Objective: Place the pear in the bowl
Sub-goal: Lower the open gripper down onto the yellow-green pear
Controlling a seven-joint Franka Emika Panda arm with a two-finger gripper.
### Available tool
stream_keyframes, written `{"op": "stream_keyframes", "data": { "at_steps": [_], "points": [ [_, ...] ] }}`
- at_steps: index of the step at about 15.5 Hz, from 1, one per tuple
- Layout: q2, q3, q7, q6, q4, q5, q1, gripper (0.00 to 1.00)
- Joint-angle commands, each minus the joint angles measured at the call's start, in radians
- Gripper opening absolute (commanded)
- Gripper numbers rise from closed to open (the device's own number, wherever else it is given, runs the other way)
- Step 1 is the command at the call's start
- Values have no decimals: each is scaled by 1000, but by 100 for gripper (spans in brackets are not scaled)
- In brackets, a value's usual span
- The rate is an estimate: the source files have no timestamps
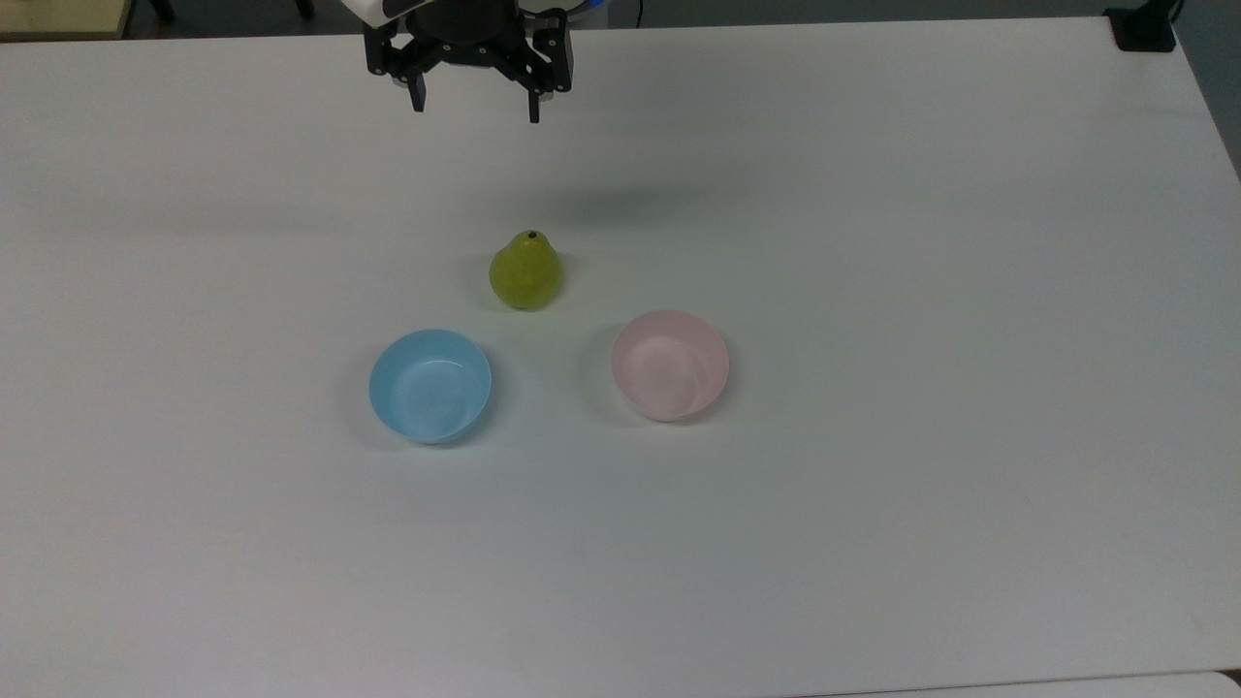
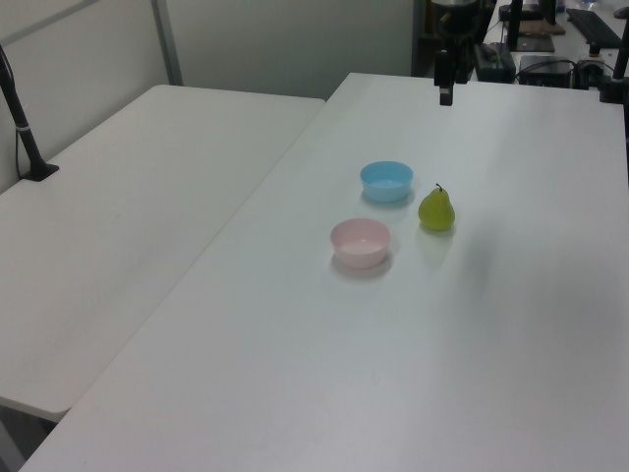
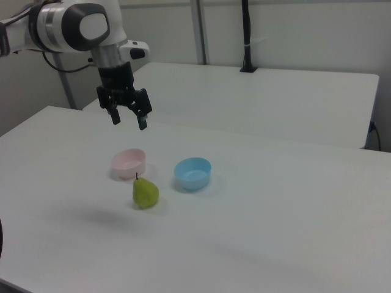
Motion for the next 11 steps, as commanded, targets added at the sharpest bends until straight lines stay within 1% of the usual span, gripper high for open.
{"op": "stream_keyframes", "data": {
  "at_steps": [1,5,9,11],
  "points": [
    [-19,16,-14,32,-24,27,-67,100],
    [-18,19,-22,79,-44,45,-70,100],
    [-15,19,-190,87,-103,41,-58,100],
    [16,19,-231,135,-136,33,-50,100]
  ]
}}
